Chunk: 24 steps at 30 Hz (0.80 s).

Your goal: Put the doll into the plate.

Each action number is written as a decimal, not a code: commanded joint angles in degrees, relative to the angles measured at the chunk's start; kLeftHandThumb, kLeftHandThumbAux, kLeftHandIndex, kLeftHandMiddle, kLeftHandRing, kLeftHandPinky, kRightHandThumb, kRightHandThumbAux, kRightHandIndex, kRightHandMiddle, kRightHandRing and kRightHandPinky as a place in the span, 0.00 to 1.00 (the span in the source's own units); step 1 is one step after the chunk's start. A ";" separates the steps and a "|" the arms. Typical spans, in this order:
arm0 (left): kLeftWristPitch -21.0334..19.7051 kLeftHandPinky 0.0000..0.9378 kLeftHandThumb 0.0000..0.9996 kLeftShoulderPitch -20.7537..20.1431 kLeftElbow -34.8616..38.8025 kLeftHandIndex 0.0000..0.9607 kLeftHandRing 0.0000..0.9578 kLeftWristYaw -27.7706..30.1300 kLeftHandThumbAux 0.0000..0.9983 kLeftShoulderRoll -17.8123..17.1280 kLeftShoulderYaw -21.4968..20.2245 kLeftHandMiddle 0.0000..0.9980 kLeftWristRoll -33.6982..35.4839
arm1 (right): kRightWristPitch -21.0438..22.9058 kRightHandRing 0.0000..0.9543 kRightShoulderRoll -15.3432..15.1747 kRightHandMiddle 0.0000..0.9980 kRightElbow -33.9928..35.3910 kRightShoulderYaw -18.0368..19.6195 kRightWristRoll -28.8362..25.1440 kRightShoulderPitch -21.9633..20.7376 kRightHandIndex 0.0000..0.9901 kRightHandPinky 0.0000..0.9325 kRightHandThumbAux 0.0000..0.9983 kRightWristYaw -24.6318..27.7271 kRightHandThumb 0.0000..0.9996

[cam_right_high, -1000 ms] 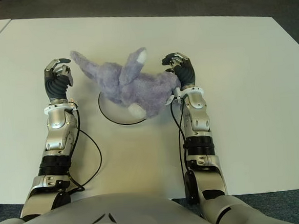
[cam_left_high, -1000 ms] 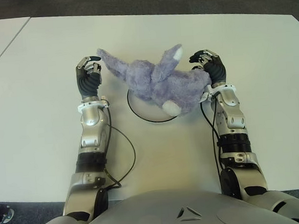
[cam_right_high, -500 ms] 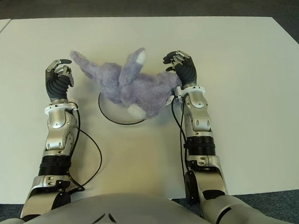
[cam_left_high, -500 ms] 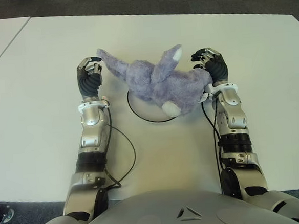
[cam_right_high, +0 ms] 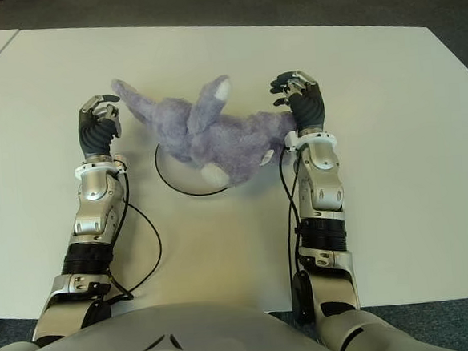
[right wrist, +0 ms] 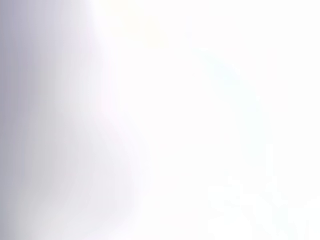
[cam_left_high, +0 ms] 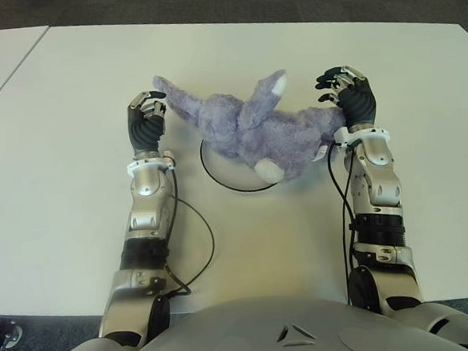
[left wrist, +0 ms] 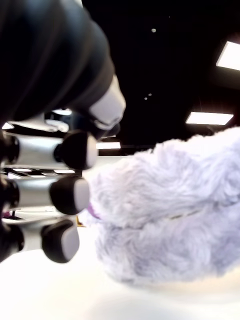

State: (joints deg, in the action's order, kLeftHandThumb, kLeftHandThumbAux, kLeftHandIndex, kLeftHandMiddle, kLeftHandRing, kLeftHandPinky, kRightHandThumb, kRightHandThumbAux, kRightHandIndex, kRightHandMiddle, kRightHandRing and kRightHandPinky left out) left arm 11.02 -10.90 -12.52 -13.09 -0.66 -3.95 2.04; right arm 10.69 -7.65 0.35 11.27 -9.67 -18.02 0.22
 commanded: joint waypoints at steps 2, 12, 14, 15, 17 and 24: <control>-0.60 0.93 0.71 3.77 -3.45 0.46 0.91 0.76 0.70 1.98 0.50 0.87 -0.29 | 3.37 0.56 0.22 0.47 2.46 1.09 -0.75 1.41 0.43 0.56 0.68 -1.20 0.84; 0.09 0.94 0.71 2.62 -4.40 0.46 0.91 0.38 0.70 1.70 0.33 0.87 -0.64 | 6.71 0.55 -0.52 0.47 4.51 2.77 -0.63 2.30 0.44 0.56 0.68 -2.56 0.84; 0.04 0.94 0.71 2.46 -4.51 0.46 0.91 0.77 0.70 1.49 0.22 0.87 -0.50 | 6.75 0.55 -0.69 0.47 4.31 3.03 -0.40 2.55 0.44 0.56 0.68 -2.81 0.84; -0.05 0.94 0.71 2.41 -4.56 0.46 0.91 0.97 0.70 1.35 0.19 0.87 -0.46 | 6.57 0.55 -0.75 0.47 4.12 3.15 -0.25 2.70 0.44 0.56 0.68 -2.92 0.84; -0.14 0.93 0.71 2.36 -4.61 0.46 0.91 1.20 0.70 1.17 0.14 0.87 -0.40 | 6.41 0.56 -0.75 0.47 3.98 3.24 -0.07 2.85 0.44 0.57 0.68 -3.05 0.84; -0.61 0.93 0.71 1.94 -4.48 0.46 0.91 1.94 0.70 0.78 -0.26 0.87 -0.23 | 4.47 0.57 -1.02 0.47 3.23 3.97 0.28 4.12 0.43 0.58 0.68 -2.58 0.84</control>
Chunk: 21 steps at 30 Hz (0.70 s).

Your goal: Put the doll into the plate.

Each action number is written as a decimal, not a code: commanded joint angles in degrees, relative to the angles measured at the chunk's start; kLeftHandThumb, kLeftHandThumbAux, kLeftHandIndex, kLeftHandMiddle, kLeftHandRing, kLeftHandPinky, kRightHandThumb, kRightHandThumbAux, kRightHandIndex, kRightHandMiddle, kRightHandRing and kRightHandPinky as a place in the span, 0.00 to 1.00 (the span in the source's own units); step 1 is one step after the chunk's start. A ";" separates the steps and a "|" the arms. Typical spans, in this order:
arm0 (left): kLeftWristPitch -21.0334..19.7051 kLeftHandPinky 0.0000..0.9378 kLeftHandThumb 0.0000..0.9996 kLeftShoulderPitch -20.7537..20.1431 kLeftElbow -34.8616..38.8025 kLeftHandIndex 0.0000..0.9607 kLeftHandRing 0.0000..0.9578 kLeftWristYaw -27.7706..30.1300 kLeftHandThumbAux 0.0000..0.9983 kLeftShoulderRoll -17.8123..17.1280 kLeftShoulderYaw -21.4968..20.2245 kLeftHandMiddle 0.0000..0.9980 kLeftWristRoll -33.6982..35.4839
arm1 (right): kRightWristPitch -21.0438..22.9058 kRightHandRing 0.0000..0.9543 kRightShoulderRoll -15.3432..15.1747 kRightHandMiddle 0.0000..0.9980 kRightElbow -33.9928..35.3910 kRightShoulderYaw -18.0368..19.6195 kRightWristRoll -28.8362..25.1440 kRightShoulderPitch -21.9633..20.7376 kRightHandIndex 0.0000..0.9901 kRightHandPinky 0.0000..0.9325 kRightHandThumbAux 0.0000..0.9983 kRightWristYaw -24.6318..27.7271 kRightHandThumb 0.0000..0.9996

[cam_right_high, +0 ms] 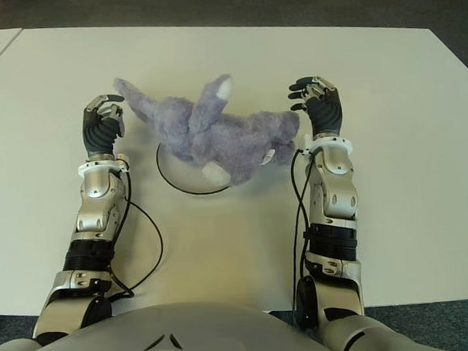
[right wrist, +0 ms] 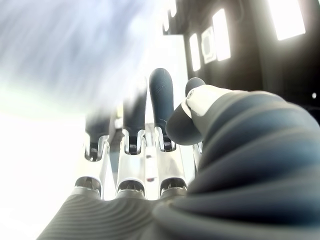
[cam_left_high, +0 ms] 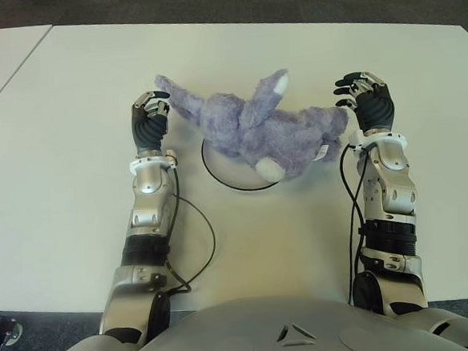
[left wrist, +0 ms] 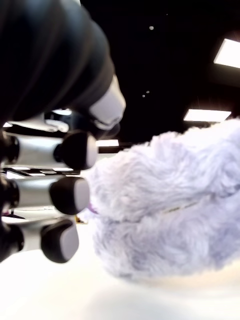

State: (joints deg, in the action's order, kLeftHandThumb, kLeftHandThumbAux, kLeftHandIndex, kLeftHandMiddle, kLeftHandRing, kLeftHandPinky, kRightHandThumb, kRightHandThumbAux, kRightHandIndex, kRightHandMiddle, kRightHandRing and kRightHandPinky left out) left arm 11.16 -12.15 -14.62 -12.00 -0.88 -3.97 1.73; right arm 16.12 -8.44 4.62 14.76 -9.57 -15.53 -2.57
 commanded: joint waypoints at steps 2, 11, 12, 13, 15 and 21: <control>-1.06 0.93 0.71 3.06 -2.12 0.46 0.91 1.01 0.70 0.84 -0.34 0.87 0.09 | -1.61 0.57 -0.34 0.47 -1.15 0.75 0.13 2.16 0.44 0.58 0.68 0.47 0.84; -1.37 0.94 0.71 2.53 -2.64 0.46 0.91 0.69 0.70 0.36 -0.49 0.87 -0.88 | -3.41 0.57 -0.09 0.47 -1.04 1.63 -0.24 4.21 0.44 0.58 0.68 0.75 0.84; -1.50 0.94 0.71 2.48 -2.64 0.46 0.91 0.65 0.70 0.33 -0.46 0.87 -0.95 | -3.46 0.57 -0.04 0.47 -1.09 1.75 -0.33 4.41 0.44 0.58 0.68 0.77 0.84; -1.59 0.94 0.71 2.46 -2.63 0.46 0.92 0.63 0.70 0.32 -0.45 0.87 -0.99 | -3.50 0.57 0.00 0.47 -1.14 1.82 -0.39 4.51 0.44 0.59 0.68 0.79 0.84; -1.70 0.94 0.71 2.41 -2.61 0.46 0.92 0.44 0.70 0.28 -0.46 0.87 -1.24 | -3.53 0.57 0.15 0.47 -1.24 1.93 -0.47 4.84 0.43 0.59 0.68 0.73 0.84; -2.42 0.94 0.71 2.32 -2.45 0.46 0.91 0.95 0.70 0.26 -0.82 0.87 -0.67 | -3.51 0.57 0.07 0.47 -2.57 2.11 0.80 5.76 0.43 0.59 0.68 -0.49 0.84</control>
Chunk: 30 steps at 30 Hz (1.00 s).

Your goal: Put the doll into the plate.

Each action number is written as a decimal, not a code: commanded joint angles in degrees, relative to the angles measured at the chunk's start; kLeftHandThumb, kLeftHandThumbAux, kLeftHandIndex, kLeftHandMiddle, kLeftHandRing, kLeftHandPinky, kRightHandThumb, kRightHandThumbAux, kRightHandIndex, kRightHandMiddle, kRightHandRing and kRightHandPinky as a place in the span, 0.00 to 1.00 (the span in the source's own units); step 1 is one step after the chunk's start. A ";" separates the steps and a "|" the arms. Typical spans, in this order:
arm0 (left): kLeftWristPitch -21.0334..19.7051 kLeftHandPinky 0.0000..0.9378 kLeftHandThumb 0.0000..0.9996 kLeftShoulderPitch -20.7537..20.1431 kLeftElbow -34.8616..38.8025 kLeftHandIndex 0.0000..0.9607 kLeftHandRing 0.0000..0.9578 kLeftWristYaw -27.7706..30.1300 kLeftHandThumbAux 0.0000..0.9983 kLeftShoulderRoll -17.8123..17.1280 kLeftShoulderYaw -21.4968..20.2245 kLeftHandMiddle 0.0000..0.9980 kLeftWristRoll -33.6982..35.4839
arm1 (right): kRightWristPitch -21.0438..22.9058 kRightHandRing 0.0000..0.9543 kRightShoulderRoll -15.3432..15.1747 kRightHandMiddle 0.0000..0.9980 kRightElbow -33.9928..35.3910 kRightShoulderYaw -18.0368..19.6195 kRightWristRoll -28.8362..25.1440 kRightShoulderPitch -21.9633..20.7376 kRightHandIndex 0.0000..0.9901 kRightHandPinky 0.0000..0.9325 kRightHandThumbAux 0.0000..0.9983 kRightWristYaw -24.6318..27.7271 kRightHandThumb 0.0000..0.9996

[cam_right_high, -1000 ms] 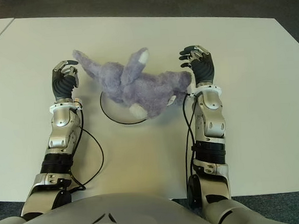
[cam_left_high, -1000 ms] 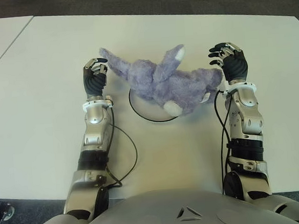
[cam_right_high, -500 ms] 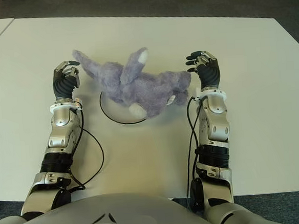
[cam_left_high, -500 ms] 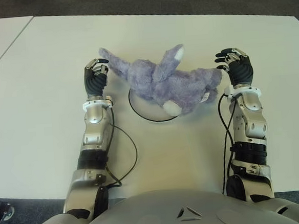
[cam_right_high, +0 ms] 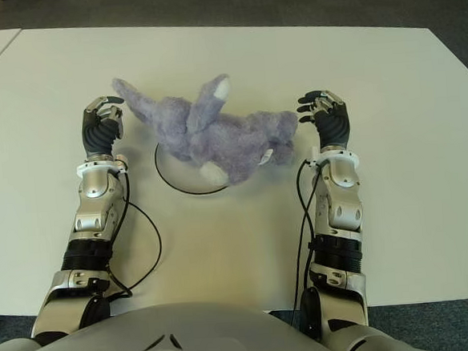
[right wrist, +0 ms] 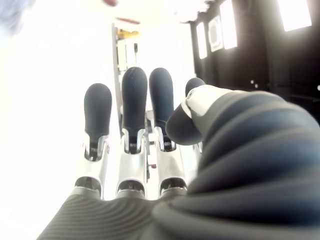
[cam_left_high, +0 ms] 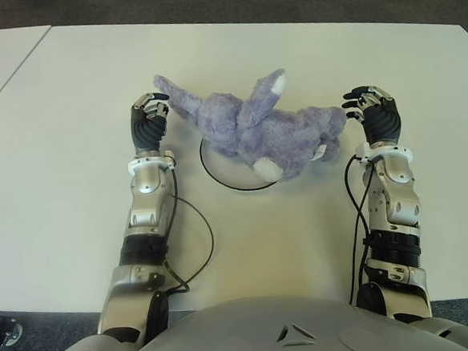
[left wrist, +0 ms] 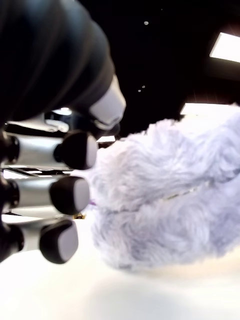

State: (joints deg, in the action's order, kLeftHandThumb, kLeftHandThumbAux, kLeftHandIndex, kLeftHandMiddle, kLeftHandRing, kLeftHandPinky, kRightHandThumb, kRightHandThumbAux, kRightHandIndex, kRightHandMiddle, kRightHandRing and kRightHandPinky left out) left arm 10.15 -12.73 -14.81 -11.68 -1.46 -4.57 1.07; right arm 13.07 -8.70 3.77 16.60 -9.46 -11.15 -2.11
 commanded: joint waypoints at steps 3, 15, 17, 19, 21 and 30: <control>-1.44 0.94 0.71 2.93 -2.15 0.46 0.91 0.90 0.70 0.85 -0.38 0.87 0.29 | -0.64 0.57 0.23 0.48 -2.67 0.28 1.64 1.60 0.43 0.59 0.68 -1.92 0.84; -1.50 0.93 0.71 3.13 -1.72 0.46 0.91 1.51 0.70 0.91 -0.83 0.87 0.38 | -3.72 0.57 0.86 0.47 -5.55 0.22 2.37 2.50 0.43 0.59 0.68 -2.95 0.84; -1.55 0.93 0.71 3.17 -1.68 0.46 0.91 1.57 0.70 0.89 -0.84 0.87 0.30 | -4.40 0.58 1.04 0.48 -5.90 0.25 2.08 2.62 0.43 0.60 0.68 -2.75 0.84; -1.48 0.93 0.71 3.19 -1.72 0.46 0.91 1.57 0.70 0.88 -0.84 0.87 0.21 | -5.38 0.58 1.29 0.48 -6.33 0.27 1.75 2.72 0.43 0.61 0.68 -2.50 0.84; -1.10 0.93 0.71 3.18 -1.89 0.46 0.91 1.54 0.70 0.91 -0.87 0.87 0.14 | -7.09 0.58 1.84 0.48 -7.15 0.19 1.60 2.75 0.43 0.61 0.68 -2.45 0.84; -0.17 0.94 0.71 3.16 -2.43 0.46 0.91 1.31 0.70 1.47 -1.20 0.87 0.47 | -15.06 0.64 4.31 0.51 -12.65 0.03 2.29 1.60 0.41 0.68 0.68 -4.68 0.84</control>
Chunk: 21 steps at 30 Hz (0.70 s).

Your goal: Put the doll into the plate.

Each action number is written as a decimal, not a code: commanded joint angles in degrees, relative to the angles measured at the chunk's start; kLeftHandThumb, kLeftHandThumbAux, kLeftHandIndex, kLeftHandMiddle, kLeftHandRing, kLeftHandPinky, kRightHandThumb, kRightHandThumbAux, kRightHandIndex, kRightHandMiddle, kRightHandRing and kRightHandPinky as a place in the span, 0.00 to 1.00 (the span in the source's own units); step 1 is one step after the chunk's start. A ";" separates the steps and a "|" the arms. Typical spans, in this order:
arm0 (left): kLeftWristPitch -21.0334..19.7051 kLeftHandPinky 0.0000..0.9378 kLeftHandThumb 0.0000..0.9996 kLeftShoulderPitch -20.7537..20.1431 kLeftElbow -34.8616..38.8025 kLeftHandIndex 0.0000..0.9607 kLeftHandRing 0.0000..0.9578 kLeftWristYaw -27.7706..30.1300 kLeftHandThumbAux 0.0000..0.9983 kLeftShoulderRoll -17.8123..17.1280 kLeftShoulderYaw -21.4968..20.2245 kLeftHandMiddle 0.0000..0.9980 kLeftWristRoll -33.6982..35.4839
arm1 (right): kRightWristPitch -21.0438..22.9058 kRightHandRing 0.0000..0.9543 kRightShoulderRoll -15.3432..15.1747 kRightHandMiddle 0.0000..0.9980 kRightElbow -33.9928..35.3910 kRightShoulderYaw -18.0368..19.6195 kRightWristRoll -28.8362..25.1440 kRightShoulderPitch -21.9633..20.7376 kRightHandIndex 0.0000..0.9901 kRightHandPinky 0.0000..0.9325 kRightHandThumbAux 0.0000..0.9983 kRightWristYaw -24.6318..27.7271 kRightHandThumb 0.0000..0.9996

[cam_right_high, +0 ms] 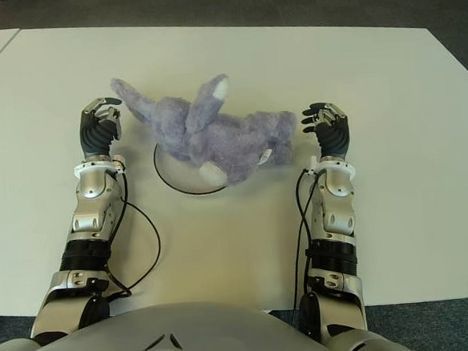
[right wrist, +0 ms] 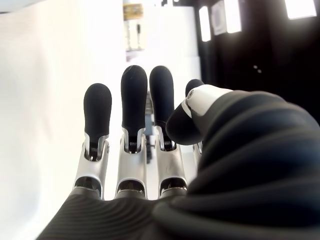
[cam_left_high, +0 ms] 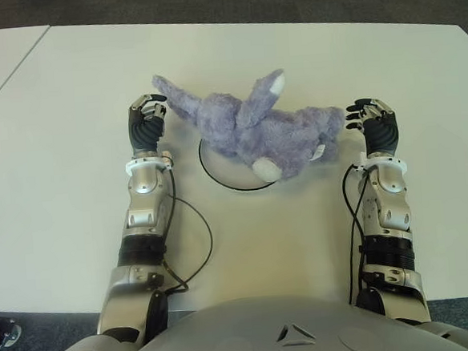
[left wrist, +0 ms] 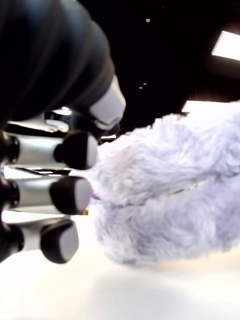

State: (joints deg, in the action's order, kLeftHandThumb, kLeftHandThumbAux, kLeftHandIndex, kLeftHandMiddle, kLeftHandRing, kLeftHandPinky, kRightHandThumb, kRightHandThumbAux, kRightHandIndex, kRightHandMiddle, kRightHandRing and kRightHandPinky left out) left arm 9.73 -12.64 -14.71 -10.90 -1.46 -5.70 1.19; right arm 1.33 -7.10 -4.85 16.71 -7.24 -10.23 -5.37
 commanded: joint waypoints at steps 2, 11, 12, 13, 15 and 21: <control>0.34 0.94 0.71 3.02 -2.82 0.46 0.91 0.91 0.70 1.56 -0.27 0.87 0.89 | -5.23 0.66 3.26 0.52 -6.07 -0.12 0.54 0.15 0.41 0.70 0.68 -2.48 0.84; 1.99 0.93 0.71 2.64 -5.42 0.46 0.91 1.86 0.70 0.74 -1.27 0.87 1.83 | -11.11 0.72 4.04 0.56 -11.35 -0.77 0.01 -1.03 0.42 0.75 0.68 -2.78 0.84; 2.33 0.93 0.71 2.57 -5.71 0.46 0.91 1.66 0.71 0.73 -1.40 0.87 1.71 | -11.55 0.73 4.11 0.57 -11.72 -0.85 -0.12 -1.13 0.42 0.75 0.68 -2.63 0.84; 2.72 0.93 0.71 2.53 -5.95 0.46 0.91 1.31 0.71 0.75 -1.65 0.87 1.63 | -11.90 0.74 4.18 0.57 -12.09 -1.08 0.02 -1.15 0.42 0.76 0.68 -2.59 0.85; 3.35 0.93 0.71 2.49 -6.33 0.46 0.91 0.83 0.71 0.84 -2.01 0.87 1.49 | -12.40 0.75 4.17 0.58 -12.76 -1.47 0.31 -1.15 0.42 0.77 0.68 -2.54 0.85; 4.72 0.93 0.71 2.32 -7.32 0.46 0.91 0.50 0.70 0.92 -2.70 0.87 1.05 | -12.23 0.77 3.74 0.58 -13.61 -2.26 0.83 -0.94 0.42 0.77 0.68 -2.83 0.85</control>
State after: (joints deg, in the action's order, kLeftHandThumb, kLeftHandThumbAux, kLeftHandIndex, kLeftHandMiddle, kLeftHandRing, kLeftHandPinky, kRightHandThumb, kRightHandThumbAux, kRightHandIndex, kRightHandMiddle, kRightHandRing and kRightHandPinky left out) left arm 13.93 -13.66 -19.00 -9.68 -1.68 -8.20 2.77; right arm -10.92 -5.57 -16.10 15.07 -6.75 -14.21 -8.07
